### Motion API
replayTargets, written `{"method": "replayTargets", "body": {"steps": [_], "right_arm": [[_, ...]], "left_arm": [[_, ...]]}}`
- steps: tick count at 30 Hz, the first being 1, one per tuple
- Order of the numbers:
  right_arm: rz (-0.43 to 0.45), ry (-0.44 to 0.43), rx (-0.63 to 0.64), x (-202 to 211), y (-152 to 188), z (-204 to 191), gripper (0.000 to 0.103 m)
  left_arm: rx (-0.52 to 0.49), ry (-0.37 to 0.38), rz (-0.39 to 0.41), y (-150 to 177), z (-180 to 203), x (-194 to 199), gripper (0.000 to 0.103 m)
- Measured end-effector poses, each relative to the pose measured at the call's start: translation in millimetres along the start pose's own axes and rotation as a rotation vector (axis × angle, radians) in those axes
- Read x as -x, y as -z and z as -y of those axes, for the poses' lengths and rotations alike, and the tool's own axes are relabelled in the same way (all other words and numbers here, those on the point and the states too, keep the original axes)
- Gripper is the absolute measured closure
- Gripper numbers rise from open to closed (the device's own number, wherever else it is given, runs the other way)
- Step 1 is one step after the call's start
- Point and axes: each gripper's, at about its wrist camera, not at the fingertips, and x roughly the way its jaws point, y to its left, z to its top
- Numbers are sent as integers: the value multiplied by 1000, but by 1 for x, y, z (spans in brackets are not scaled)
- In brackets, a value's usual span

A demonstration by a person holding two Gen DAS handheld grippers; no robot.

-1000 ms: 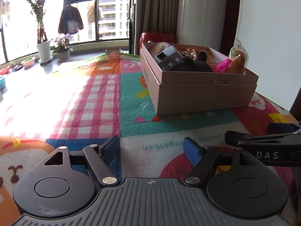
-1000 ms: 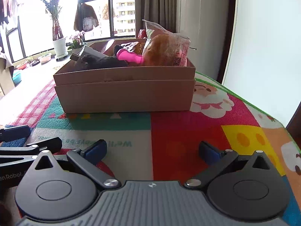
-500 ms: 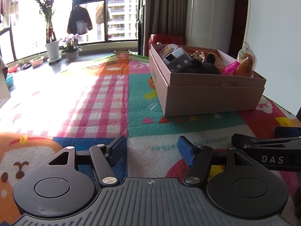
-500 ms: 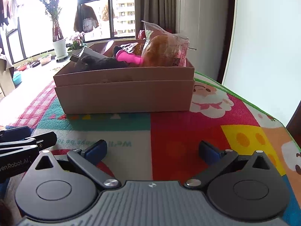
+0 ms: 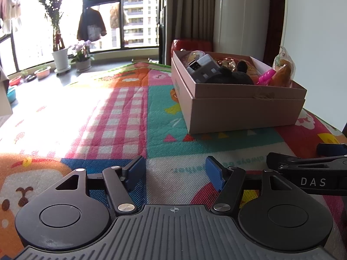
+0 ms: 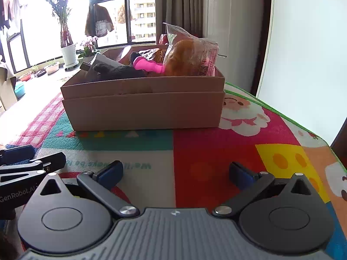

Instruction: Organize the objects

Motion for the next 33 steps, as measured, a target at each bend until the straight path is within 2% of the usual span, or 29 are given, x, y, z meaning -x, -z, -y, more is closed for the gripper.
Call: {"method": "replayTargets", "body": {"steps": [33], "right_arm": [[1, 0, 0, 1, 1, 1, 0]], "left_arm": [[0, 4, 0, 0, 0, 1, 34]]}}
